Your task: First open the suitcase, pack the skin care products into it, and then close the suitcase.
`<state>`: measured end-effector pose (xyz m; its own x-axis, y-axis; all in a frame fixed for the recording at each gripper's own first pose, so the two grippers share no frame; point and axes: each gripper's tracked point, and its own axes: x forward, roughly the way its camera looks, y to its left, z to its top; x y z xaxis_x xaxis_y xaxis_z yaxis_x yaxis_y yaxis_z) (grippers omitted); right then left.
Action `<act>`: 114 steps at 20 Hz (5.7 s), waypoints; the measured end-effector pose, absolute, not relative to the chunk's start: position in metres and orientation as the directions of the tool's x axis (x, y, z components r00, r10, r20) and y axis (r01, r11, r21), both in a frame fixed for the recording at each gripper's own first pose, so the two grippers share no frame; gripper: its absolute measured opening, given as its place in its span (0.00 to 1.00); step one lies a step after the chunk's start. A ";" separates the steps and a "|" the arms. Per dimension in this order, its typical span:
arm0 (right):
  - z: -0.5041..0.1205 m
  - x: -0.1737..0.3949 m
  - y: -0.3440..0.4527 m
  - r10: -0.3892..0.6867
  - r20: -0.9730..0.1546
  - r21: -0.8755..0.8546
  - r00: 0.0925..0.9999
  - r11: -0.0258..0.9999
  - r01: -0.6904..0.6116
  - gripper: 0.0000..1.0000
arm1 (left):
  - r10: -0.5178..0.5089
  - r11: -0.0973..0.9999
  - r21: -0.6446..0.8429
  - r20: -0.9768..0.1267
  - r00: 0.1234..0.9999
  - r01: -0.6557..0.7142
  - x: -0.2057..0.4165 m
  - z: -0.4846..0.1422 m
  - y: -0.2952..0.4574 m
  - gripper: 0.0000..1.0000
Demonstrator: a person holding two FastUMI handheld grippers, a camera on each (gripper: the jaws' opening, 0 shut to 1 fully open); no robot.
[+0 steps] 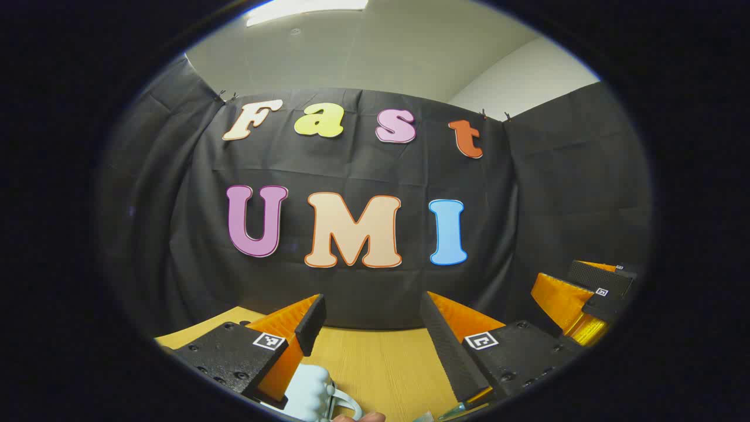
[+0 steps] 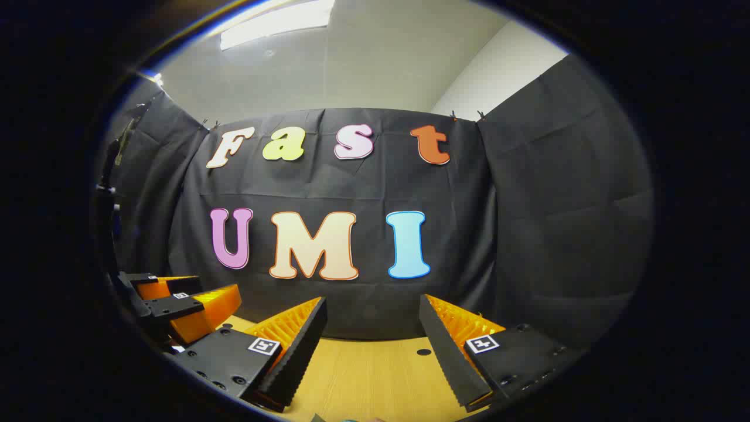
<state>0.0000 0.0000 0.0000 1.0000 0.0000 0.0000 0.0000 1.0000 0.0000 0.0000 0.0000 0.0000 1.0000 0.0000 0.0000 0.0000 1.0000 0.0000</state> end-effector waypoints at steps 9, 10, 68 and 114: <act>-0.012 0.005 -0.012 0.082 0.006 -0.013 0.997 0.997 -0.082 0.99 | 0.079 0.996 0.039 -0.047 0.996 -0.077 -0.003 -0.020 -0.004 0.95; -0.018 0.005 -0.011 0.107 0.001 -0.006 0.994 0.994 -0.107 1.00 | 0.094 0.994 0.057 -0.053 0.994 -0.091 -0.004 -0.025 -0.003 0.95; -0.099 0.013 0.049 0.140 -0.170 0.033 0.975 0.990 -0.137 0.99 | -0.022 0.991 -0.111 -0.704 0.710 -0.079 -0.017 -0.192 0.085 0.00; -0.137 0.021 0.121 -0.018 -0.284 -0.022 0.959 1.000 0.012 0.95 | 0.439 0.769 0.049 -0.765 0.471 -0.637 -0.118 -0.336 0.552 0.24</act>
<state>0.0206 0.1205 -0.1369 0.9588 -0.0176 -0.2835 0.0119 0.9997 -0.0217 -0.1176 0.5525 -0.3355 0.4709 0.4388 -0.7653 -0.6371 0.7692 0.0490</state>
